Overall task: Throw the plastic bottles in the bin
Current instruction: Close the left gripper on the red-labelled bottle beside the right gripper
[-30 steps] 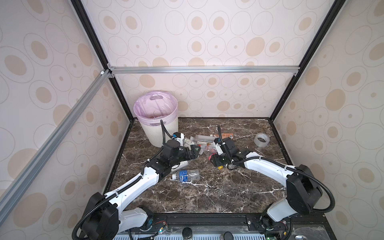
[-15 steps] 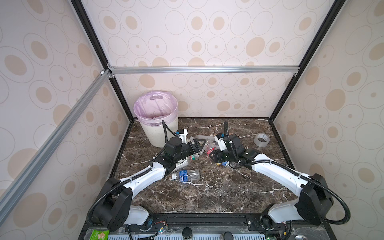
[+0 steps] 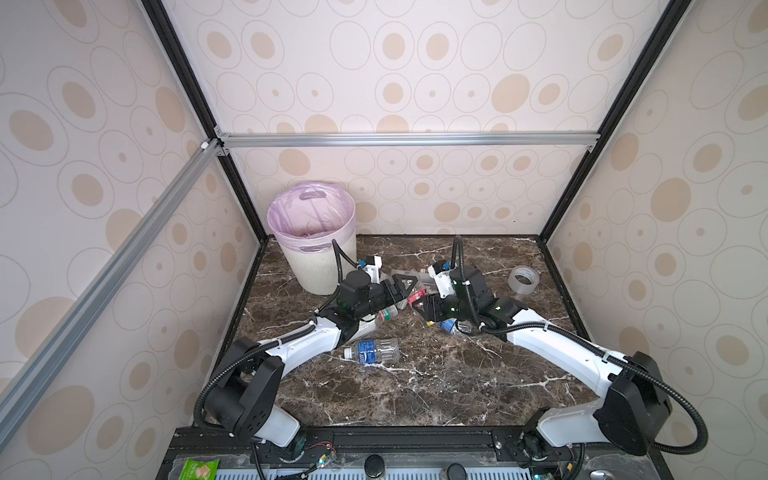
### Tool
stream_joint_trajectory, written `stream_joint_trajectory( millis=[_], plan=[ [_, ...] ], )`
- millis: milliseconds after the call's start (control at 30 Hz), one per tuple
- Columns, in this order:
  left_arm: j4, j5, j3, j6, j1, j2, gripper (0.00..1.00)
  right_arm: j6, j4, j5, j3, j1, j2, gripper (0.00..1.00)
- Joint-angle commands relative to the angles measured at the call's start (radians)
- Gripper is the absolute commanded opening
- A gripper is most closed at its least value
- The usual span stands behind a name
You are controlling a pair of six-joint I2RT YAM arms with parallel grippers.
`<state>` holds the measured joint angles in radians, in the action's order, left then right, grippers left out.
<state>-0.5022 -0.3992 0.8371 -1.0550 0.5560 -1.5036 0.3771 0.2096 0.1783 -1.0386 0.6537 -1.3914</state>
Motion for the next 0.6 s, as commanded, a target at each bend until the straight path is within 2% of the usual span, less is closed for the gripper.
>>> stream_joint_trajectory(
  millis=[0, 200, 400, 567],
  plan=[
    [-0.038, -0.007, 0.043, -0.001, -0.001, -0.011, 0.88, 0.014, -0.03, 0.027, -0.024, 0.015, -0.024, 0.58],
    [-0.038, 0.006, 0.041, 0.004, -0.001, -0.02, 0.75, 0.011, -0.034, 0.027, -0.03, 0.022, -0.041, 0.58],
    [-0.035, 0.008, 0.047, 0.013, -0.001, -0.027, 0.58, 0.012, -0.035, 0.028, -0.032, 0.022, -0.047, 0.59],
    [-0.023, 0.014, 0.048, 0.02, -0.001, -0.022, 0.51, 0.013, -0.033, 0.027, -0.034, 0.022, -0.046, 0.63]
  ],
)
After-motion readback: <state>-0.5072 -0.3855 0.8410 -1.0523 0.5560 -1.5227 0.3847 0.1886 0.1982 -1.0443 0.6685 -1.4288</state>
